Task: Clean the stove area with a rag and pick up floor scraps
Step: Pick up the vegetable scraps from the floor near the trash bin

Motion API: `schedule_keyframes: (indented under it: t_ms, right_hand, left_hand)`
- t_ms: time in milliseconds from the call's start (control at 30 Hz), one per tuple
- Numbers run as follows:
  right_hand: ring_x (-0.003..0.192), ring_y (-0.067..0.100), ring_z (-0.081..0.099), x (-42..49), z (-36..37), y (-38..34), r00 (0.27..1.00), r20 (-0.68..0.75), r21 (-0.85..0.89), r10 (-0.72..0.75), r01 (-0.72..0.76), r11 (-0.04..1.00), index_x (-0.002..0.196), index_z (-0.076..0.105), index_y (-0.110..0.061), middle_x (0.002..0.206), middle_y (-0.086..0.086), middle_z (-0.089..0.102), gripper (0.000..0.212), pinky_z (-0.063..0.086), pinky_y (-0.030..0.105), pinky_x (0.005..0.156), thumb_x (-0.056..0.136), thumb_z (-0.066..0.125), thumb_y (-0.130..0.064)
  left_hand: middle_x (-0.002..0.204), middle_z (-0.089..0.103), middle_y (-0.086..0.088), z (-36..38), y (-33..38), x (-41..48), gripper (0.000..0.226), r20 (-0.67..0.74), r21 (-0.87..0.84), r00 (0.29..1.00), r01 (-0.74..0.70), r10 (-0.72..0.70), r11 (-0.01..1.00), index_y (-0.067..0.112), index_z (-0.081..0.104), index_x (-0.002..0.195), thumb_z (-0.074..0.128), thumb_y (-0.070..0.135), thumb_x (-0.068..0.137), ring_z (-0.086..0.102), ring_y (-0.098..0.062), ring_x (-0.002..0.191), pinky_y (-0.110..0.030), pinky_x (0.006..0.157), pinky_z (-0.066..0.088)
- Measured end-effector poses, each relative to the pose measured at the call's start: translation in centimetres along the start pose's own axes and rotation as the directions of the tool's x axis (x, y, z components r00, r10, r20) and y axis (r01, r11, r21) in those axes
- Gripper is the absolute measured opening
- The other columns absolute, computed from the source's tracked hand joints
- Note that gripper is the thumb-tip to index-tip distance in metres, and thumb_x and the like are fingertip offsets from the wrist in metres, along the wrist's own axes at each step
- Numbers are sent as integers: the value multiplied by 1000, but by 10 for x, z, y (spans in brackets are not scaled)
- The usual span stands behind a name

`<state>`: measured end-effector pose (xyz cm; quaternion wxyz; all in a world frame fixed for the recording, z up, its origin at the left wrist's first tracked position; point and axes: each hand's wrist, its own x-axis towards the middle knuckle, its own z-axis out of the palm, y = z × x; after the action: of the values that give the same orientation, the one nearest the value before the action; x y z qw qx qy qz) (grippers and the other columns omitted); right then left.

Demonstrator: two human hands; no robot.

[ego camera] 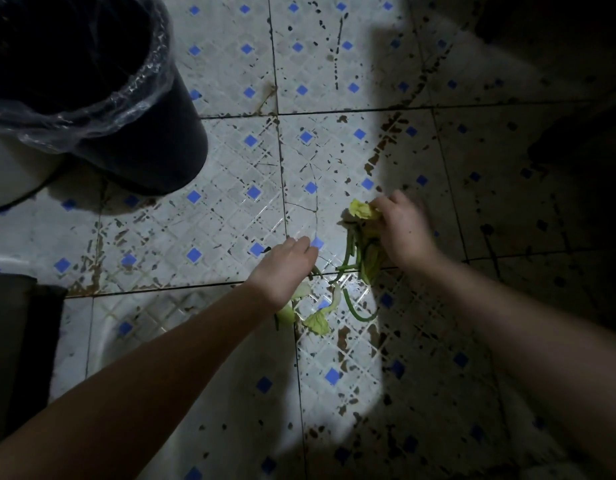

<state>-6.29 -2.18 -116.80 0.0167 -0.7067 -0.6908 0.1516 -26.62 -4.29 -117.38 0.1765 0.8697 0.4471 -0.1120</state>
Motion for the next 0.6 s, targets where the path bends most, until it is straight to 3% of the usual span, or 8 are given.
schedule_keyframes:
  t_ms: [133, 267, 400, 500, 600]
  right_hand:
    - [98, 33, 53, -12, 6, 9, 998, 9, 66, 62, -63, 996, 104, 58, -13, 109, 9, 56, 20, 51, 43, 80, 92, 45, -4]
    - [86, 20, 55, -23, 17, 7, 995, 41, 171, 87, -92, 981, 105, 60, -13, 104, 6, 56, 18, 47, 30, 70, 92, 50, -6]
    - [97, 25, 57, -26, 25, -6, 986, 139, 231, 97, -128, 964, 113, 54, -14, 116, 7, 50, 26, 53, 41, 83, 88, 62, -17]
    - [104, 24, 55, -24, 28, -12, 977, 165, 227, 136, -171, 959, 116, 49, -14, 126, 7, 44, 39, 53, 37, 89, 83, 70, -21]
    - [104, 24, 54, -22, 30, -17, 975, 172, 291, 138, -184, 939, 116, 49, -12, 124, 7, 44, 40, 51, 33, 90, 82, 69, -9]
  left_hand:
    - [120, 46, -13, 7, 1, 2, 52, 23, -5, 1000, -1, 1, 1000, 6, 40, 122, 42, -21, 78, 45, -25, 105, -34, 87, 43]
    - [121, 45, -12, 13, 2, 6, 56, 13, 57, 1000, -1, 0, 998, 6, 33, 129, 45, -17, 80, 46, -23, 106, -33, 91, 45]
    - [119, 45, -12, 13, 0, 8, 50, 9, 66, 1000, 25, -25, 998, 6, 36, 124, 44, -16, 80, 47, -24, 104, -32, 88, 43]
    - [116, 45, -10, 12, -4, 7, 45, -20, 37, 998, 55, -54, 998, 9, 38, 120, 47, -14, 82, 46, -22, 101, -31, 87, 42]
    - [115, 45, -10, 11, -8, 7, 43, -30, 10, 997, 71, -71, 997, 9, 39, 119, 47, -14, 83, 45, -21, 101, -31, 87, 41]
